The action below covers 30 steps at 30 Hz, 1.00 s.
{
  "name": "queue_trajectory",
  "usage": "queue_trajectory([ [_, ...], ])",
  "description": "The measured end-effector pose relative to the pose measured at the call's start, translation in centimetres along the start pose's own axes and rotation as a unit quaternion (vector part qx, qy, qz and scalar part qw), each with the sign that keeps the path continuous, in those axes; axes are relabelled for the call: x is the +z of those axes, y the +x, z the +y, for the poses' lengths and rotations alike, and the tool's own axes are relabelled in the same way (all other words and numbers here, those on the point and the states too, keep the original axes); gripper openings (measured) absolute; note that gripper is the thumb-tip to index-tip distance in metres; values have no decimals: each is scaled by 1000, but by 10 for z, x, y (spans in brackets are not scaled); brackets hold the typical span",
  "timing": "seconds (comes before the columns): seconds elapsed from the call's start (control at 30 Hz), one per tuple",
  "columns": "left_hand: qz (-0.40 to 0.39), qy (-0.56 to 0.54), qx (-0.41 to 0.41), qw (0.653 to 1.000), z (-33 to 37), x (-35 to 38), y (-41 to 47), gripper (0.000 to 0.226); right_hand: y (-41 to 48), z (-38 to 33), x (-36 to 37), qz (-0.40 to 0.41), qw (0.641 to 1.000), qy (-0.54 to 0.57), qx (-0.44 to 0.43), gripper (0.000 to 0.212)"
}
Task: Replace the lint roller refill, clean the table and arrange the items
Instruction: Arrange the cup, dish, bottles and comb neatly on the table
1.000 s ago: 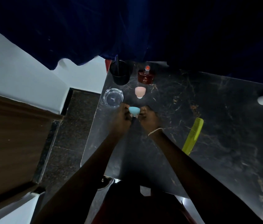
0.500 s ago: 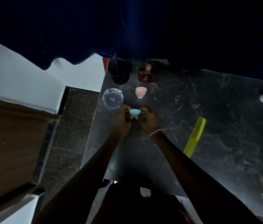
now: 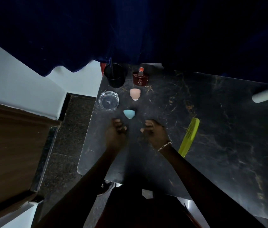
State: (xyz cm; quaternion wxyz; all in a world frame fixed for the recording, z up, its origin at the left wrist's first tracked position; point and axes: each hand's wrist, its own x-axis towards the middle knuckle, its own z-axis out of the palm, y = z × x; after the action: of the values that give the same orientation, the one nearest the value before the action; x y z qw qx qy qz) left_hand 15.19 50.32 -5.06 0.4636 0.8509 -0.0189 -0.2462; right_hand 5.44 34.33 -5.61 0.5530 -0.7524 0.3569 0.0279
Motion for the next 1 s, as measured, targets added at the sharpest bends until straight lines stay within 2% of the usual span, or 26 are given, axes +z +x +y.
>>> queue_trajectory([
  [0.1, -15, 5, -28, 999, -4, 15, -31, 33, -29, 23, -27, 37, 999, -40, -7, 43],
  [0.23, -70, 21, -8, 997, 6, 57, -72, 23, -65, 52, -66, 142, 989, -50, -2, 22],
  [0.33, -124, 13, -36, 992, 22, 99, -90, 28, -79, 70, -96, 196, 978, 20, 63, 14],
  [0.43, -157, 38, -11, 987, 41, 139, -104, 36, -84, 83, -125, 226, 964, 75, 121, 7],
  [0.47, -169, 47, -4, 984, 49, 151, -108, 39, -85, 84, -132, 224, 962, 83, 131, 9],
  [0.53, -191, 82, 11, 978, 60, 171, -115, 39, -86, 87, -143, 197, 963, 104, 151, 34],
  [0.57, -197, 106, 20, 975, 64, 179, -117, 35, -85, 89, -147, 183, 963, 109, 168, 39],
  [0.67, -196, 143, 36, 969, 73, 197, -126, 24, -83, 93, -156, 139, 958, 134, 214, 31],
  [0.8, -172, 171, 30, 970, 80, 210, -137, 26, -80, 92, -160, 75, 949, 129, 277, 24],
  [0.87, -162, 173, 29, 971, 82, 212, -140, 27, -78, 85, -157, 73, 929, 210, 295, 19],
  [0.97, -154, 165, 20, 974, 83, 213, -140, 27, -77, 83, -157, 64, 922, 235, 300, 38],
  [1.0, -153, 158, 15, 975, 84, 213, -141, 27, -79, 81, -157, 70, 915, 256, 305, 37],
])
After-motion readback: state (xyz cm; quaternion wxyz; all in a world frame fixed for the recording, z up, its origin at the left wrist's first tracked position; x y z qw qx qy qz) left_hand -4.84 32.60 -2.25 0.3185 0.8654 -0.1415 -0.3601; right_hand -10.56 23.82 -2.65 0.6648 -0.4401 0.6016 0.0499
